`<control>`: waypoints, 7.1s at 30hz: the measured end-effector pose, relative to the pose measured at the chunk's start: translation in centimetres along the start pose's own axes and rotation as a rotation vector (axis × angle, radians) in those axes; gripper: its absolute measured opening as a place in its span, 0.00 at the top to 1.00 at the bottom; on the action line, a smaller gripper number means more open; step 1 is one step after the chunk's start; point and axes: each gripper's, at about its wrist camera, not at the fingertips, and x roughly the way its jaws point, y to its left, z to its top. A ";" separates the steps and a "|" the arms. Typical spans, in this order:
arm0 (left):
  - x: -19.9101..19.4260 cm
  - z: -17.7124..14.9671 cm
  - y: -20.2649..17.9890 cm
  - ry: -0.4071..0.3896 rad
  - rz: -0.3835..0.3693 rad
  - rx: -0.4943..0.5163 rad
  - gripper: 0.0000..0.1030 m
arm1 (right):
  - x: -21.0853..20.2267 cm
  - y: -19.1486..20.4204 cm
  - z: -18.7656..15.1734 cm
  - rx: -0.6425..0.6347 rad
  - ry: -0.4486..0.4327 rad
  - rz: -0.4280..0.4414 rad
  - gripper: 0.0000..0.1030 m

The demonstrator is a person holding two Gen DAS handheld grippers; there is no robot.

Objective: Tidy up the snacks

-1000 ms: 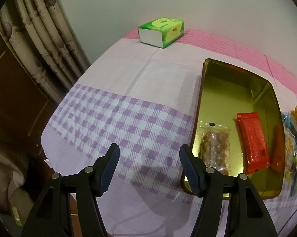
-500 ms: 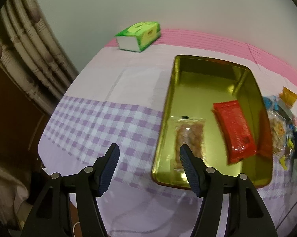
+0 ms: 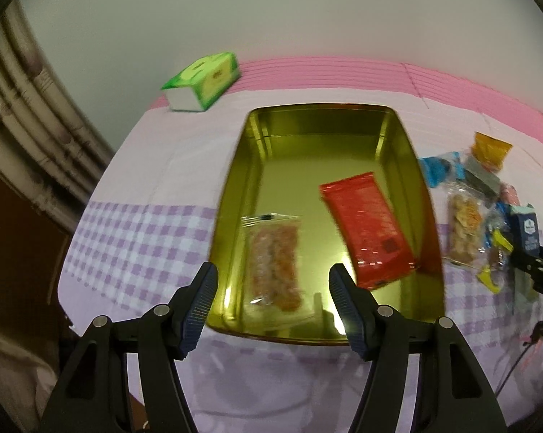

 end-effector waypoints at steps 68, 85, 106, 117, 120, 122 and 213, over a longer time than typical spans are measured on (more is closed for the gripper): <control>7.4 5.8 -18.4 0.247 -0.321 0.282 0.63 | -0.3 -9.3 -0.7 0.066 -0.116 -0.098 0.53; 4.6 6.2 -16.7 0.188 -0.319 0.262 0.63 | -0.2 -9.1 -0.8 0.058 -0.113 -0.112 0.52; 1.2 8.5 -8.7 0.090 -0.242 0.153 0.63 | -0.1 -9.1 -0.8 0.061 -0.100 -0.123 0.52; 4.0 7.2 -3.7 0.159 -0.147 0.092 0.63 | 0.0 -9.1 -0.6 0.066 -0.091 -0.127 0.51; 4.8 6.5 -3.6 0.183 -0.146 0.094 0.63 | 0.1 -9.1 -0.5 0.066 -0.085 -0.128 0.51; 5.3 5.9 -3.7 0.200 -0.146 0.095 0.63 | 0.1 -9.1 -0.4 0.065 -0.081 -0.128 0.51; 3.8 0.6 10.0 0.079 0.070 -0.333 0.30 | 0.6 20.4 5.2 -0.207 -0.039 0.184 0.55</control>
